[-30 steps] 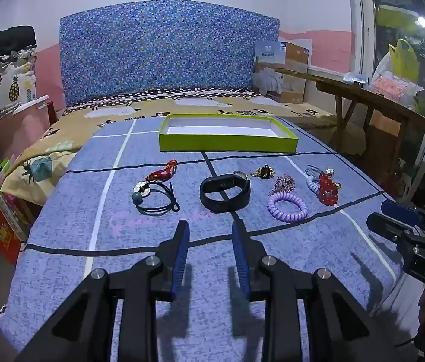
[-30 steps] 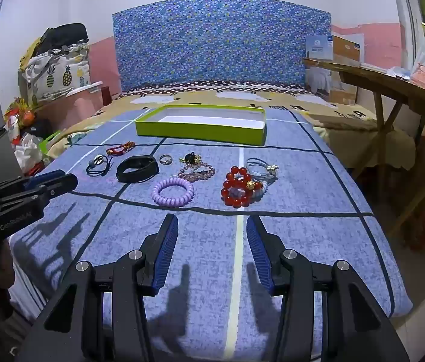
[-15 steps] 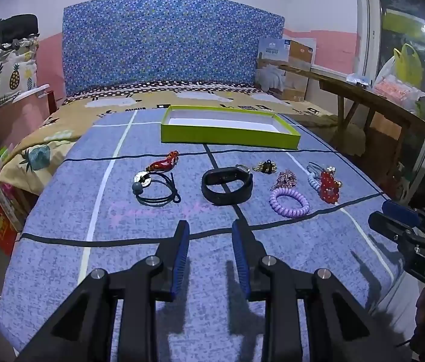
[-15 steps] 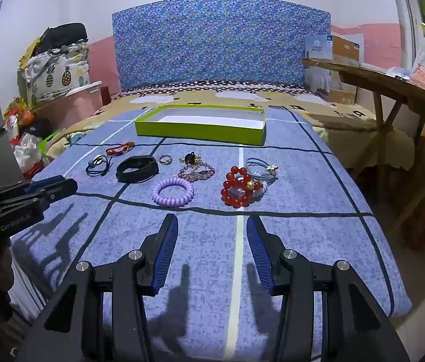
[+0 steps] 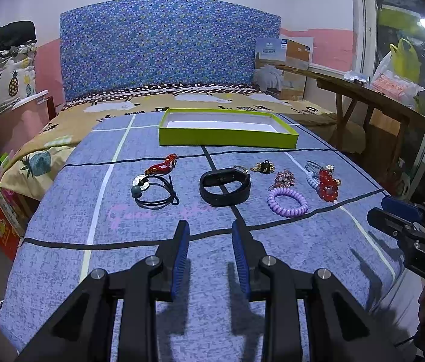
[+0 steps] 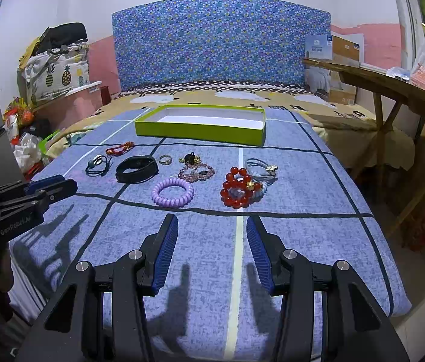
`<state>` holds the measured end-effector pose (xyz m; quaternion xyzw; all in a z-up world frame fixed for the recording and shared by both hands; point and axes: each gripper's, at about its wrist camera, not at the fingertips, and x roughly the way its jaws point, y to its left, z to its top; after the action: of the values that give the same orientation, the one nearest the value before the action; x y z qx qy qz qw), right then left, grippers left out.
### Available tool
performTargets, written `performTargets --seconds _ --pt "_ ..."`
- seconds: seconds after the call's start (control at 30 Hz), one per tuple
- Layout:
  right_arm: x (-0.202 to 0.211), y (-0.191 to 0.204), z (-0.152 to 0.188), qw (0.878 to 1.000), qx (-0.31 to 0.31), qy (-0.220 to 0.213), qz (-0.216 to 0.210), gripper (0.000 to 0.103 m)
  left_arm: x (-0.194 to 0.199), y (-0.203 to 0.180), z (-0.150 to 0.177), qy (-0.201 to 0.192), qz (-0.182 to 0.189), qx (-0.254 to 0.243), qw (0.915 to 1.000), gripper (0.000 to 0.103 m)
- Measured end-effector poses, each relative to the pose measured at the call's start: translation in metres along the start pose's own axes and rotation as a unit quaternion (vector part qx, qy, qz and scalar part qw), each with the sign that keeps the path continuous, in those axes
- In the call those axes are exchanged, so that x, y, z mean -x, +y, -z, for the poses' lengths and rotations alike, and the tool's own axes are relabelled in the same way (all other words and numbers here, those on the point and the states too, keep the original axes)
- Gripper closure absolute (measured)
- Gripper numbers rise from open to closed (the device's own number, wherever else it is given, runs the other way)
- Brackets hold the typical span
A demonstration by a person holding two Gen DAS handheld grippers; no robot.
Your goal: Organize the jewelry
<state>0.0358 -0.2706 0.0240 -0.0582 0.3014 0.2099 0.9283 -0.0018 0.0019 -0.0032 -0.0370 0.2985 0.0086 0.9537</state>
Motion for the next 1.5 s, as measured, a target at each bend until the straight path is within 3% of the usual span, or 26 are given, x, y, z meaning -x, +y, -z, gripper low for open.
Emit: performTargets --seconds 1.5 --pt "0.0002 0.0014 -0.0015 1.0 0.0 0.002 0.0 0.055 0.0015 0.0 -0.0008 0.0 -0.001 0.0 1.0 0.073"
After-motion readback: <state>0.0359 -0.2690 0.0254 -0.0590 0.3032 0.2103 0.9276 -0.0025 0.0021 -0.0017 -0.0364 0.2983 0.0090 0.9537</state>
